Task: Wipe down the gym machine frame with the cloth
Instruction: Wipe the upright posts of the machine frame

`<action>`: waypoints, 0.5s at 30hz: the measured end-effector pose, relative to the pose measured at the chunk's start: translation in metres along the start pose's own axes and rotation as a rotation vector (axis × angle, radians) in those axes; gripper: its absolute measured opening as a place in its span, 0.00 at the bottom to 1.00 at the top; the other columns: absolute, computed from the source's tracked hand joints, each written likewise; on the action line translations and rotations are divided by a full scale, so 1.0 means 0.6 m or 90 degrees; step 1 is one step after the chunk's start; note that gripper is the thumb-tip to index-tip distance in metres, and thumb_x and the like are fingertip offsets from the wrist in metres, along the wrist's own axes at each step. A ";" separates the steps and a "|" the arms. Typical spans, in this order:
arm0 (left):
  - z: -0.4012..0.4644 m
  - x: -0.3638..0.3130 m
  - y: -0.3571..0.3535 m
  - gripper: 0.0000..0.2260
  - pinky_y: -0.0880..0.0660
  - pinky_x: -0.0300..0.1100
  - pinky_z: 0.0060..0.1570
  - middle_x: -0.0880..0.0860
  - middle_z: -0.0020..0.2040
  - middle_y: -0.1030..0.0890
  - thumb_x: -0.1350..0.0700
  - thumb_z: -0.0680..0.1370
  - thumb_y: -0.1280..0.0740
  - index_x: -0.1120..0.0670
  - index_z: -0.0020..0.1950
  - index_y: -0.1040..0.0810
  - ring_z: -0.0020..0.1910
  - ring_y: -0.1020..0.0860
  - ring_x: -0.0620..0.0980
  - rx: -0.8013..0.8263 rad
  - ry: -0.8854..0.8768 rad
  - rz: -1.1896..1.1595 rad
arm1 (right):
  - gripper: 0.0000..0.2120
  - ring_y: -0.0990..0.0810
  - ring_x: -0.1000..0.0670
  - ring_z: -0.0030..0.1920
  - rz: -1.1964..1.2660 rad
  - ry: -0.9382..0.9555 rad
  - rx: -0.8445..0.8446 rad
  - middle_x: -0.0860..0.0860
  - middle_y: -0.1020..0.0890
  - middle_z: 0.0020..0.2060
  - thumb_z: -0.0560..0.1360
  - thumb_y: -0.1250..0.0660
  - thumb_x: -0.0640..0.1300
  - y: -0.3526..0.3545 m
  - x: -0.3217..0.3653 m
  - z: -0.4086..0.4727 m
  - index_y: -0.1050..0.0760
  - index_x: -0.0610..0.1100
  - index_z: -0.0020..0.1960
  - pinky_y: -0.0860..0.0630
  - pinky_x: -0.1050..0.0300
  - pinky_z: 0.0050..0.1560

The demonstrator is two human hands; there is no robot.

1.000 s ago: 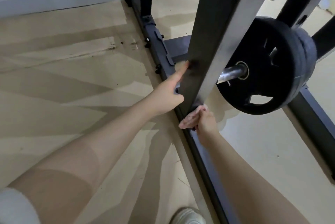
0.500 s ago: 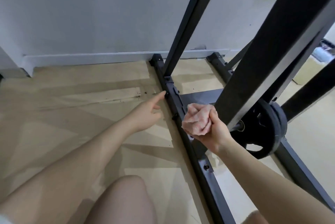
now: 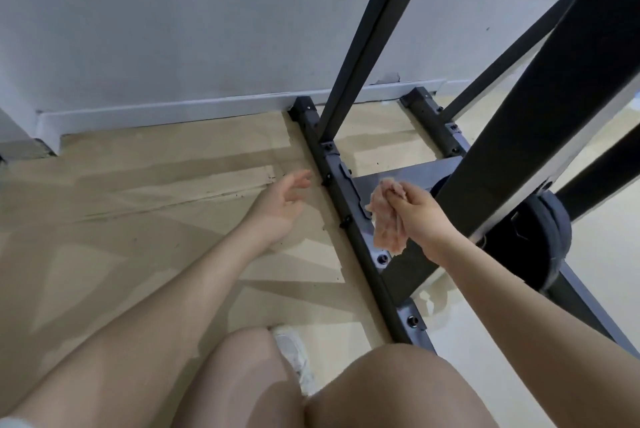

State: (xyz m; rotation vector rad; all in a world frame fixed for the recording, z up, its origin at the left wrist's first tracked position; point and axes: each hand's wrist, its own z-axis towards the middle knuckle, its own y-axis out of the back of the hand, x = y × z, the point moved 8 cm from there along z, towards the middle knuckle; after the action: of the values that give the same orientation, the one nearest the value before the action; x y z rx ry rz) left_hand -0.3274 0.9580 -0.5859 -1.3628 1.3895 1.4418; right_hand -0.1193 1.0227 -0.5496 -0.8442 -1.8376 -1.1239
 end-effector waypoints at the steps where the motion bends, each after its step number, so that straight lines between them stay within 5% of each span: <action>1: 0.012 0.012 0.003 0.23 0.29 0.34 0.45 0.41 0.56 0.26 0.68 0.77 0.43 0.45 0.65 0.31 0.53 0.25 0.44 0.004 0.003 0.007 | 0.09 0.17 0.53 0.43 -0.022 -0.006 -0.005 0.50 0.16 0.42 0.82 0.42 0.45 -0.009 -0.007 0.023 0.24 0.49 0.48 0.23 0.63 0.41; 3: 0.043 0.036 0.014 0.22 0.30 0.33 0.44 0.36 0.54 0.25 0.66 0.77 0.42 0.40 0.59 0.29 0.52 0.23 0.41 0.006 0.009 0.020 | 0.10 0.17 0.51 0.46 -0.056 -0.014 -0.026 0.47 0.17 0.43 0.82 0.43 0.44 -0.024 -0.025 0.074 0.25 0.49 0.46 0.21 0.57 0.45; 6: 0.096 0.068 0.032 0.20 0.31 0.36 0.44 0.41 0.56 0.22 0.67 0.77 0.42 0.43 0.56 0.25 0.52 0.22 0.46 -0.010 0.043 0.013 | 0.11 0.17 0.53 0.38 0.060 -0.043 -0.060 0.43 0.20 0.40 0.82 0.48 0.36 -0.045 -0.058 0.140 0.28 0.38 0.50 0.20 0.60 0.35; 11: 0.190 0.041 0.052 0.17 0.32 0.27 0.43 0.38 0.53 0.22 0.63 0.78 0.42 0.42 0.57 0.25 0.51 0.23 0.39 0.079 0.058 0.142 | 0.11 0.19 0.43 0.49 0.166 -0.159 -0.144 0.39 0.21 0.45 0.82 0.51 0.33 -0.052 -0.089 0.188 0.30 0.38 0.51 0.21 0.43 0.51; 15: 0.288 -0.036 0.066 0.17 0.28 0.35 0.46 0.46 0.56 0.22 0.62 0.79 0.43 0.47 0.63 0.26 0.50 0.24 0.48 0.115 0.057 0.205 | 0.11 0.18 0.50 0.37 0.201 -0.190 -0.214 0.32 0.22 0.44 0.82 0.50 0.35 -0.028 -0.065 0.191 0.29 0.36 0.50 0.20 0.48 0.50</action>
State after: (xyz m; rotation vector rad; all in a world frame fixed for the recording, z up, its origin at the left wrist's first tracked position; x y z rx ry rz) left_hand -0.3971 1.1221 -0.5789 -1.1380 1.8158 1.4253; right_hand -0.1488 1.1166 -0.6223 -1.5098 -1.6864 -1.1639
